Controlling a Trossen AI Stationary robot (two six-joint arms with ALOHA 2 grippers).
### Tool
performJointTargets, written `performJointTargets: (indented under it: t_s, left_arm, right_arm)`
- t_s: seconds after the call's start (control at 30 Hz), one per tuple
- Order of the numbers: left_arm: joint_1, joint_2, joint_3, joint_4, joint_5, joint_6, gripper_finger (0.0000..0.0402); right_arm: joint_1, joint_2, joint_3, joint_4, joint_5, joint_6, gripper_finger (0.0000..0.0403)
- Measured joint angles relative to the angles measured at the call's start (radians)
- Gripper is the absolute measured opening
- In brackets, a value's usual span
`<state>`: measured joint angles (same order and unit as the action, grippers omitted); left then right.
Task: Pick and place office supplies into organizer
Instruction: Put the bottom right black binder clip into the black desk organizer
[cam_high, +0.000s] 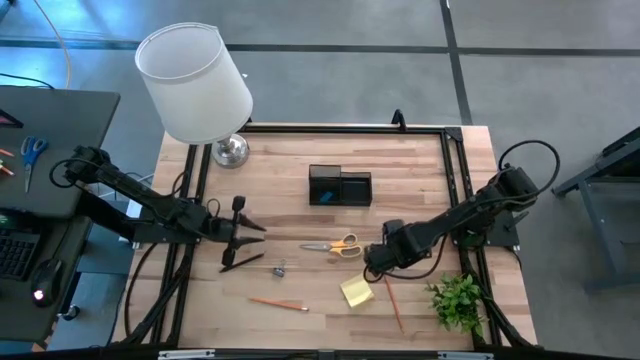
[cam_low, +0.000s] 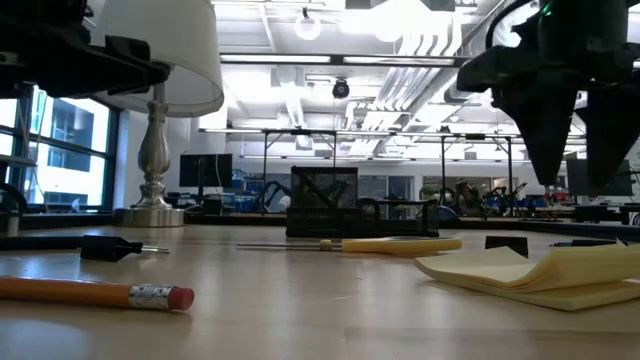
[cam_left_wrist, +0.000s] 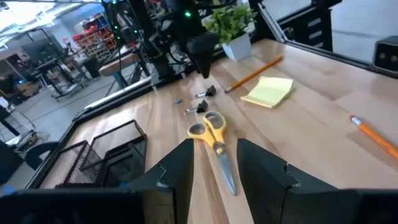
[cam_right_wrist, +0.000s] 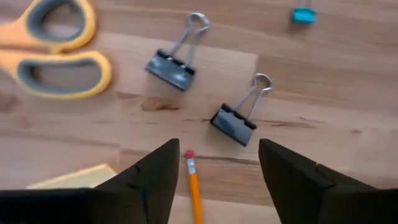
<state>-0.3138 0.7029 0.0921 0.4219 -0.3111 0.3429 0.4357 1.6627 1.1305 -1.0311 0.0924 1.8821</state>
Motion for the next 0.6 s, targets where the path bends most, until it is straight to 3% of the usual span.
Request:
performJointTargets:
  t_s: [0.3, 0.6]
  left_arm:
    - [0.0, 0.0, 0.0, -0.008, 0.012, -0.007, 0.0111]
    - [0.0, 0.0, 0.0, 0.008, 0.007, -0.007, 0.0111]
  right_arm:
    - [-0.02, 0.0, 0.0, -0.005, -0.048, 0.142, 0.0204]
    - [-0.03, 0.08, 0.0, -0.023, -0.092, 0.059, 0.0188]
